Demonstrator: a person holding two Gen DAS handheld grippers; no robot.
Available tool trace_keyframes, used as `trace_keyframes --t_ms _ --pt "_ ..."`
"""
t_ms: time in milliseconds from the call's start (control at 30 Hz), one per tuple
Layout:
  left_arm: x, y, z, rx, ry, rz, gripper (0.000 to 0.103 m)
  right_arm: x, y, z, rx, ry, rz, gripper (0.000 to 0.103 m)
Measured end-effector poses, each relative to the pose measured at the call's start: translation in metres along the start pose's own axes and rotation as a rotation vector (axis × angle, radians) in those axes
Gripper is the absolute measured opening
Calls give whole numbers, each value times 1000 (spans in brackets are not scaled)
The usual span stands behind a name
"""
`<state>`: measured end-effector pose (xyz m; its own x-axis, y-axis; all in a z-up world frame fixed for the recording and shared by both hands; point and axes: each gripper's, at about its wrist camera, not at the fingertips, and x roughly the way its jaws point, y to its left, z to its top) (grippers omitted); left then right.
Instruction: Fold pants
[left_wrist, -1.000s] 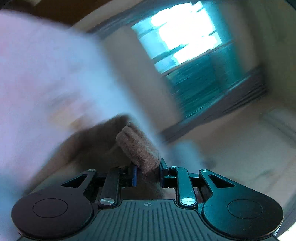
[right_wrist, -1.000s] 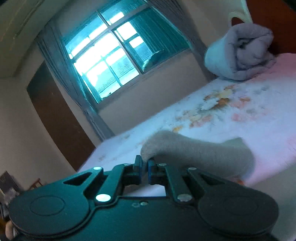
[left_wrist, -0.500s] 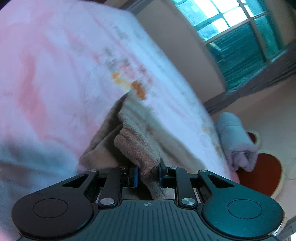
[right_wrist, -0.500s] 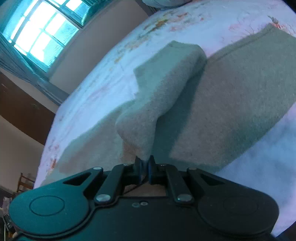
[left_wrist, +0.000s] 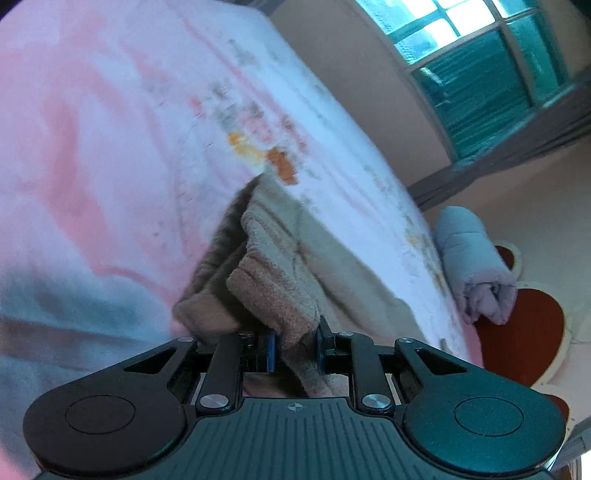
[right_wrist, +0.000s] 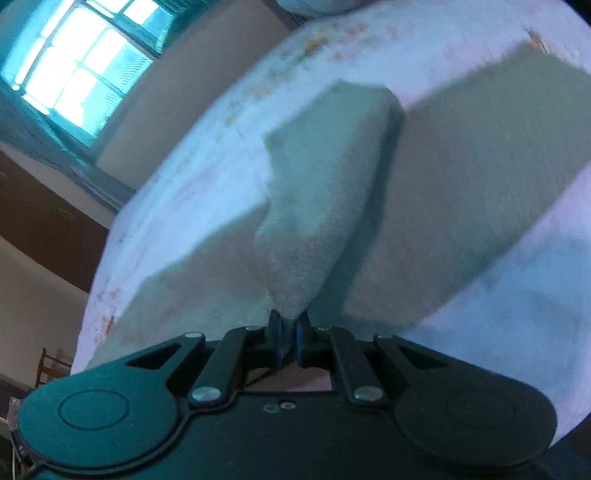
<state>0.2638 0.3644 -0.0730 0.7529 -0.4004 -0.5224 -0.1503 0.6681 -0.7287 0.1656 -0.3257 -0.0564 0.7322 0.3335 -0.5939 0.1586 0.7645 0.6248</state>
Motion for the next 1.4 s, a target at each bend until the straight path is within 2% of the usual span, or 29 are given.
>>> trace_keyframes --t_ms 100,233,300,333,367,400,433,467,533,567,667,767,800,867,900,933,967,1000,1100,1200,1300,1333,1367,1400 --pt "8 1 -6 64 50 85 20 5 -4 -5 -28 47 -53 0" --pt "5 2 -9 48 17 87 22 17 -5 -9 -14 67 -96 1" --pt "-1 -3 -11 51 3 92 30 13 -5 -7 3 72 -72 9" --pt "-5 -6 -13 50 -2 88 42 9 -7 -3 22 51 -54 20" --pt "-10 -10 -15 51 -12 78 65 -3 -9 -1 23 11 -41 35" --pt "-18 -16 -17 65 -32 91 84 -12 -10 0 9 -20 -49 41" --pt "-27 -26 -20 96 -68 166 102 -22 -11 1 -10 -48 -59 47" --pt "-35 -37 -23 140 -109 235 103 -32 -13 3 -28 -73 -56 47" --pt "-45 -51 -28 198 -130 268 103 -50 -17 7 -58 -120 -49 47" --pt "-52 -59 -32 213 -169 284 103 -57 -19 9 -72 -137 -49 47" --pt "-61 -88 -40 247 -242 226 103 -59 -12 25 -125 -181 -64 49" --pt "-44 -115 -50 292 -239 204 103 -51 1 32 -193 -207 -84 50" --pt "-34 -122 -57 316 -231 231 103 -46 7 32 -220 -213 -94 51" --pt "-6 -135 -71 383 -220 344 103 -38 21 34 -293 -216 -127 56" --pt "10 -139 -78 440 -211 439 103 -33 28 34 -340 -216 -140 56" --pt "28 -138 -85 492 -184 570 103 -27 35 34 -390 -211 -156 56" --pt "46 -133 -90 525 -128 648 103 -19 44 34 -449 -203 -180 56" --pt "60 -125 -97 554 -80 675 103 -12 52 34 -507 -196 -203 56" --pt "63 -116 -118 584 -169 680 103 17 76 35 -671 -158 -269 54" --pt "61 -114 -115 550 -159 669 103 51 96 33 -829 -110 -322 42" --pt "64 -115 -111 551 -148 663 103 86 107 32 -957 -50 -410 39" --pt "63 -114 -110 552 -144 660 103 95 105 33 -977 -24 -425 25" --pt "63 -112 -111 553 -140 658 103 101 103 36 -985 -1 -436 0" --pt "66 -112 -112 552 -139 656 103 100 99 40 -969 -5 -447 0"
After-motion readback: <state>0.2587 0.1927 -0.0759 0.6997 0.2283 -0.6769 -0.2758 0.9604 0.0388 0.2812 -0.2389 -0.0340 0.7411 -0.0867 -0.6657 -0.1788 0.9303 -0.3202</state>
